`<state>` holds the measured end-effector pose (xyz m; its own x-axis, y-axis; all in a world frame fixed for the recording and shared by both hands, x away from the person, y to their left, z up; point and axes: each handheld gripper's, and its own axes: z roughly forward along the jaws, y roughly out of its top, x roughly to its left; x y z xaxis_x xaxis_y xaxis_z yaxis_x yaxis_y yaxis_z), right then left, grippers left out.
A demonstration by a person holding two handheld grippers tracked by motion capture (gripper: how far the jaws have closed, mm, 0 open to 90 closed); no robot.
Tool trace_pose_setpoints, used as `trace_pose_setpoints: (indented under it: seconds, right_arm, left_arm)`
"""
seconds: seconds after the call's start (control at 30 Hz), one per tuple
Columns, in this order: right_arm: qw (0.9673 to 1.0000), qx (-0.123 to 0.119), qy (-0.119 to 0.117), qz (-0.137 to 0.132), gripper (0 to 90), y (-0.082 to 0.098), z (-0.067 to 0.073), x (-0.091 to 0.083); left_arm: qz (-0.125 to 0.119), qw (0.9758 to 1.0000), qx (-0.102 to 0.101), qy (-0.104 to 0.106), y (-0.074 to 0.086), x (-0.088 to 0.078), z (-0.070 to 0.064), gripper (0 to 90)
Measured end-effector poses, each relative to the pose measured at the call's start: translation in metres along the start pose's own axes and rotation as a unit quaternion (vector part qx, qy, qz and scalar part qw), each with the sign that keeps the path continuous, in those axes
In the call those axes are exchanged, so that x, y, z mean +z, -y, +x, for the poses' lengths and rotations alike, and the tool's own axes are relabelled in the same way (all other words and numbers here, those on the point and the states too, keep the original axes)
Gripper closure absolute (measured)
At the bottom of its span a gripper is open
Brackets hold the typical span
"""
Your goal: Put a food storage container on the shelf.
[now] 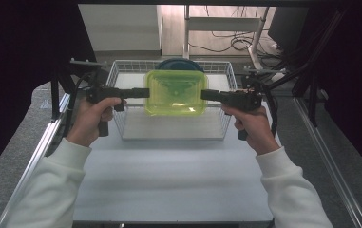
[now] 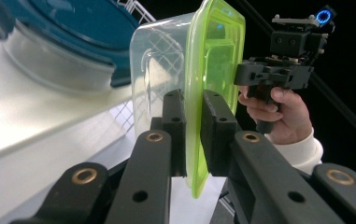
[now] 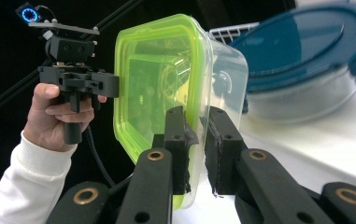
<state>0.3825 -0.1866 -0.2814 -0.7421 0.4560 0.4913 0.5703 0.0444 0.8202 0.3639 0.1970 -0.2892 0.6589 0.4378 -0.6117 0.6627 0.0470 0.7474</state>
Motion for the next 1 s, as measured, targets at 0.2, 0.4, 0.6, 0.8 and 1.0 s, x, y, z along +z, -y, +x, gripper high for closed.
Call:
trace_pose_setpoints:
  seconds: [0.2,0.4,0.6,0.8,1.0]
  right_arm:
    - [1.0000,-0.005,0.002,-0.003,79.0,-0.023,-0.002,0.000]
    - [1.0000,-0.001,0.005,-0.006,78.9,-0.044,-0.010,0.005]
    - [0.9996,0.028,0.005,-0.002,78.9,-0.060,-0.024,0.014]
    - [0.9989,0.046,0.007,-0.003,78.8,-0.070,-0.037,0.020]
    - [0.9972,0.073,0.019,0.002,78.8,-0.076,-0.052,0.029]
  left_arm:
    - [-0.001,1.0000,0.001,0.005,-0.023,0.003,0.006,81.6]
    - [-0.003,1.0000,-0.006,0.003,-0.048,0.007,0.016,81.8]
    - [-0.002,0.9998,-0.019,-0.003,-0.065,0.012,0.028,81.9]
    - [0.000,0.9994,-0.034,0.000,-0.077,0.019,0.042,81.9]
    - [0.002,0.9979,-0.065,0.001,-0.082,0.029,0.061,82.0]
